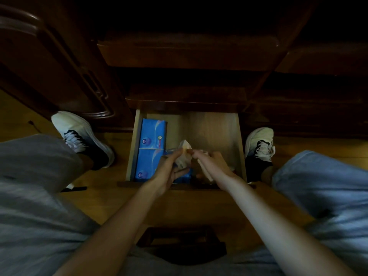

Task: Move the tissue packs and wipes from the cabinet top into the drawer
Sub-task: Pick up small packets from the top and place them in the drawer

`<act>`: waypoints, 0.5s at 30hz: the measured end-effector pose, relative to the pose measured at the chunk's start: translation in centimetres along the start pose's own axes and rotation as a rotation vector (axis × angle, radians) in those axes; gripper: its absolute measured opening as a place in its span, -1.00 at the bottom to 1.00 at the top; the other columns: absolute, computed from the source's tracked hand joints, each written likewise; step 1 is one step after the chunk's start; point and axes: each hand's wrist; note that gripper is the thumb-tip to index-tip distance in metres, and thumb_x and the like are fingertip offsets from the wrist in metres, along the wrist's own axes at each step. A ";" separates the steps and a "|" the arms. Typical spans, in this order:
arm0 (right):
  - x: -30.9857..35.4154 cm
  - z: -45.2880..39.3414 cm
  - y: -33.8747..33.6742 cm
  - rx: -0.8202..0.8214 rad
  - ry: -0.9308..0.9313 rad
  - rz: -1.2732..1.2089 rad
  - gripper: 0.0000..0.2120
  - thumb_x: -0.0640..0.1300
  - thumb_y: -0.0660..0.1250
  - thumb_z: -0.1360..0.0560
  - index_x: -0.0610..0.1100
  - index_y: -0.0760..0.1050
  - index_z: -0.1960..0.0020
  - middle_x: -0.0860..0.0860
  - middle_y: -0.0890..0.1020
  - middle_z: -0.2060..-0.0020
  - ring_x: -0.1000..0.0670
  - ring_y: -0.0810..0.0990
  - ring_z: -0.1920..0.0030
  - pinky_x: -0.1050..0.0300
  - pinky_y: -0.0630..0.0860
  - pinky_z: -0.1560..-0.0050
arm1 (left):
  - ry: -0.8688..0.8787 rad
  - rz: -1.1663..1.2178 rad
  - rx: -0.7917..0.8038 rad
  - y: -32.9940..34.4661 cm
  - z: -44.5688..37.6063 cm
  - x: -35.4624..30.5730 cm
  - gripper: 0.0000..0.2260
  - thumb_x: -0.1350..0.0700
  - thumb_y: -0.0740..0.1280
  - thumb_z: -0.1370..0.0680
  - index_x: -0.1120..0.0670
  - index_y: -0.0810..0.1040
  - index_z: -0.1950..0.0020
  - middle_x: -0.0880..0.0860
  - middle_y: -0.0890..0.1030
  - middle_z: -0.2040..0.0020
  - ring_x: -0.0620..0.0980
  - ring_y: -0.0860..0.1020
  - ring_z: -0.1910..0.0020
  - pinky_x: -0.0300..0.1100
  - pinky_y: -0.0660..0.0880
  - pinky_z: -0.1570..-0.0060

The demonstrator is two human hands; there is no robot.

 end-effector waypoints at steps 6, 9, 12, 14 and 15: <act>0.9 0.9 -1.1 0.054 -0.107 0.052 -0.78 0.26 0.40 -0.43 0.23 0.71 0.01 0.31 0.70 0.12 0.25 0.67 0.12 0.46 0.51 0.31 | 0.051 0.054 -0.033 -0.3 0.6 -0.5 -0.67 0.20 0.28 -0.60 0.07 0.38 -0.35 0.22 0.56 -0.23 0.19 0.64 -0.13 0.07 0.64 -0.04; 0.5 0.7 -1.5 -0.047 -0.216 0.092 -0.74 0.21 0.47 -0.42 0.20 0.66 -0.09 0.32 0.66 0.04 0.26 0.62 -0.01 0.46 0.52 0.18 | 0.040 0.052 0.055 0.0 1.2 -0.7 -0.63 0.18 0.21 -0.61 -0.02 0.40 -0.42 0.19 0.53 -0.27 0.21 0.58 -0.20 0.11 0.60 -0.12; 0.4 0.4 -2.3 -0.092 -0.304 0.264 -0.53 0.18 0.51 -0.43 0.17 0.53 -0.31 0.36 0.55 -0.11 0.33 0.51 -0.12 0.43 0.46 0.02 | -0.017 0.102 0.083 0.7 1.7 -0.8 -0.63 0.19 0.15 -0.63 0.04 0.42 -0.44 0.21 0.52 -0.30 0.23 0.53 -0.27 0.09 0.57 -0.11; 0.5 0.3 -2.7 0.034 -0.252 0.263 -0.61 0.15 0.50 -0.46 0.22 0.54 -0.26 0.32 0.58 -0.11 0.30 0.57 -0.11 0.40 0.49 0.02 | -0.046 0.109 0.084 1.3 1.8 -0.7 -0.66 0.22 0.12 -0.63 0.12 0.41 -0.41 0.24 0.53 -0.29 0.24 0.51 -0.29 0.12 0.55 -0.13; 0.5 0.2 -2.8 0.091 -0.212 0.249 -0.67 0.14 0.50 -0.47 0.24 0.55 -0.21 0.29 0.61 -0.07 0.28 0.60 -0.08 0.38 0.51 0.04 | -0.055 0.087 0.075 1.6 1.8 -0.7 -0.70 0.22 0.10 -0.64 0.14 0.42 -0.36 0.25 0.55 -0.25 0.23 0.53 -0.25 0.13 0.54 -0.12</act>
Point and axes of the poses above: each hand's wrist, its own z-axis away from the middle knuckle, its own y-axis out of the palm, x = y × z
